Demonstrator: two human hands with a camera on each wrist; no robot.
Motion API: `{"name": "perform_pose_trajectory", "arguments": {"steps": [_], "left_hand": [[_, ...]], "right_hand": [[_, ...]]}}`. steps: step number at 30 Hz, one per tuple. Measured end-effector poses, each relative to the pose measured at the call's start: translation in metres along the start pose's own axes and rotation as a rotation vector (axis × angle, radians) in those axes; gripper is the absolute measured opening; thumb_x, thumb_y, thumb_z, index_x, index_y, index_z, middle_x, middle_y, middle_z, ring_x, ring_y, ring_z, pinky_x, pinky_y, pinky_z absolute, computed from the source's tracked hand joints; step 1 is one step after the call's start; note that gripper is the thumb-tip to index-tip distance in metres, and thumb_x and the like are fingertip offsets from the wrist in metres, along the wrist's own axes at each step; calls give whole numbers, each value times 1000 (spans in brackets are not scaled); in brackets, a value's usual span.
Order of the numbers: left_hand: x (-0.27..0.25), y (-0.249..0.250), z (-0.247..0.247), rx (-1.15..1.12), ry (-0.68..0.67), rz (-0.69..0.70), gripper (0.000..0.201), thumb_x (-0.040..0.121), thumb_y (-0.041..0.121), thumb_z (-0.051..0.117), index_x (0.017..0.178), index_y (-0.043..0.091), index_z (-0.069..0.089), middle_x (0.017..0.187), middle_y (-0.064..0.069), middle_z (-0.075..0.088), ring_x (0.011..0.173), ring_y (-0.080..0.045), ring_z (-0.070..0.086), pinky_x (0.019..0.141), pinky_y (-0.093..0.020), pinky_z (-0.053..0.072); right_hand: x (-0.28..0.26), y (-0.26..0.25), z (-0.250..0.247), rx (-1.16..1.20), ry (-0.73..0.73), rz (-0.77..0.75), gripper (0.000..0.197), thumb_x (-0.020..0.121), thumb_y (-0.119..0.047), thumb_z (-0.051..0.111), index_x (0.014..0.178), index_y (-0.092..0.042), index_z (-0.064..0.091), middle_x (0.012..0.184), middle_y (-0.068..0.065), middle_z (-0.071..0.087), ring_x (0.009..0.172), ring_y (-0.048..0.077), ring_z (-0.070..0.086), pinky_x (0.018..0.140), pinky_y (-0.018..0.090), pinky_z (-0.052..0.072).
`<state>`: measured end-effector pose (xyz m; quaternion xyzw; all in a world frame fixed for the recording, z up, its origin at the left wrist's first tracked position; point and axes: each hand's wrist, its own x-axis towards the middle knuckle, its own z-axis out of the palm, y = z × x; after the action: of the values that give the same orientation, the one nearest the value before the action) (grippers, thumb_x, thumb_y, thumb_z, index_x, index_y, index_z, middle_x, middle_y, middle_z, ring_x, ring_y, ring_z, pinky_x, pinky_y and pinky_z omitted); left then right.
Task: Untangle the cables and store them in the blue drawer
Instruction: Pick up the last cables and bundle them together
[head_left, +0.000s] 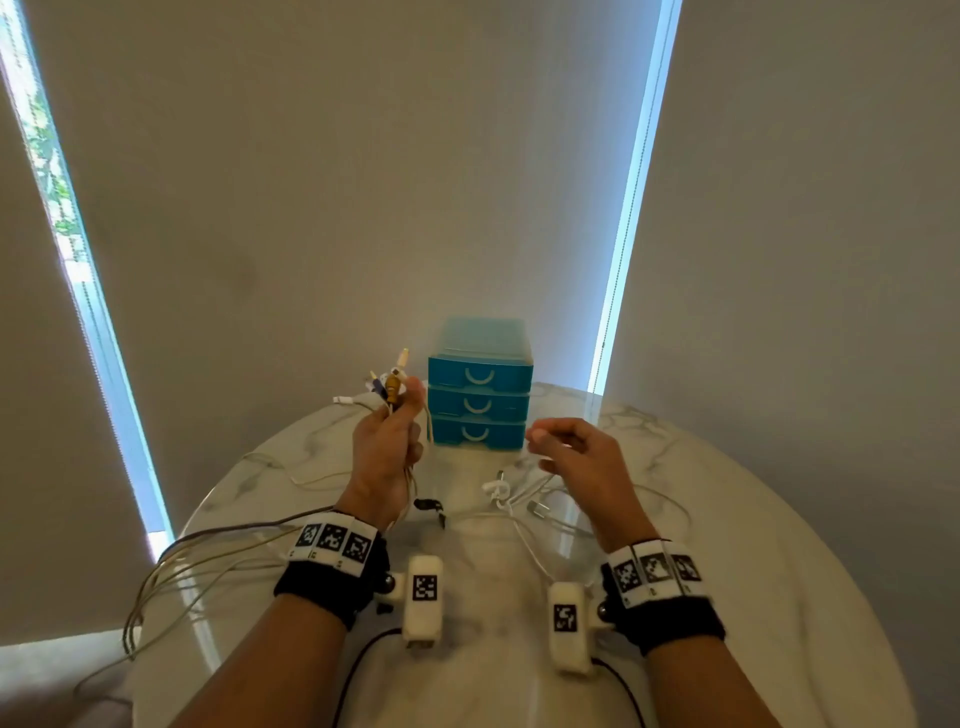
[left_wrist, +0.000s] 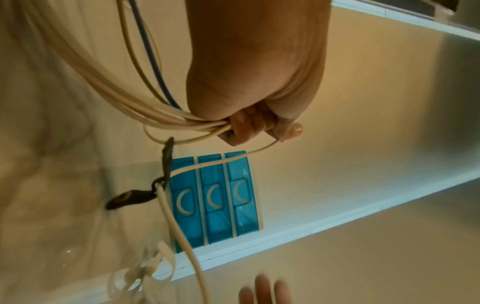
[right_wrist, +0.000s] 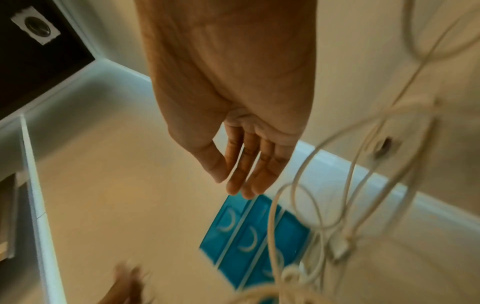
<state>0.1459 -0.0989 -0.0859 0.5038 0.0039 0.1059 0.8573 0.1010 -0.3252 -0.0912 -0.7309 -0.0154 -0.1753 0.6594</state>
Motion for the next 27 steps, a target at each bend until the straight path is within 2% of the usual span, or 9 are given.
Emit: {"name": "perform_pose_trajectory", "arguments": {"steps": [3,7,10,12,14,19,22,24,27], "left_hand": [[5,4,-5,-102,44,1,17,100,37,76,92,24,68,59,9,36,49,-6,28,41,-18,28],[7,4,-7,-129,46,9,21,96,39,77,100,20,69,61,8,36,47,-4,29,40,-18,28],[9,5,-9,-164,34,17,35,86,45,79,105,18,69,58,10,36,45,-4,29,39,-17,28],[10,8,-11,-186,28,25,30,90,45,75,101,18,68,55,11,35,44,-4,29,39,-17,26],[10,8,-13,-194,12,28,22,100,41,69,98,19,68,54,11,32,44,-3,26,39,-17,24],[9,1,-9,-15,-130,-27,25,107,37,63,110,15,74,63,7,26,50,-8,21,41,-21,19],[1,4,0,125,-212,-78,12,103,29,70,95,20,70,66,4,25,52,-10,19,43,-23,17],[-1,2,2,222,-245,-94,21,99,32,76,87,23,61,63,5,29,51,-10,22,43,-23,20],[-6,-1,3,373,-275,-85,30,94,46,81,93,20,67,61,4,38,51,-10,27,46,-24,24]], "right_hand": [[-6,-5,-22,-90,-25,56,13,97,-26,79,109,-23,80,101,-4,82,102,20,77,88,33,63],[-18,-17,-12,-346,-381,42,28,86,-50,85,108,-33,81,103,-15,80,95,5,73,81,17,53],[-21,-19,1,-604,-555,92,33,82,-51,89,110,-34,83,99,-24,74,91,-2,65,75,15,43],[-20,-17,2,-666,-505,84,22,86,-43,89,104,-32,85,94,-24,75,82,-7,66,69,13,42],[-17,-10,0,-563,-397,-1,12,91,-37,86,99,-28,85,90,-16,79,80,-8,69,74,14,48],[-13,-7,2,27,67,-75,15,94,-30,83,107,-22,83,92,0,82,79,15,77,66,26,58],[-17,-7,17,159,40,22,19,97,-28,80,113,-17,82,98,5,83,88,25,79,72,30,62],[-18,-5,27,211,-22,63,22,100,-29,75,116,-14,80,101,8,83,97,29,79,83,35,65],[-19,-8,40,286,-81,49,25,106,-29,66,120,-13,79,108,9,83,106,26,79,91,39,64]]}}
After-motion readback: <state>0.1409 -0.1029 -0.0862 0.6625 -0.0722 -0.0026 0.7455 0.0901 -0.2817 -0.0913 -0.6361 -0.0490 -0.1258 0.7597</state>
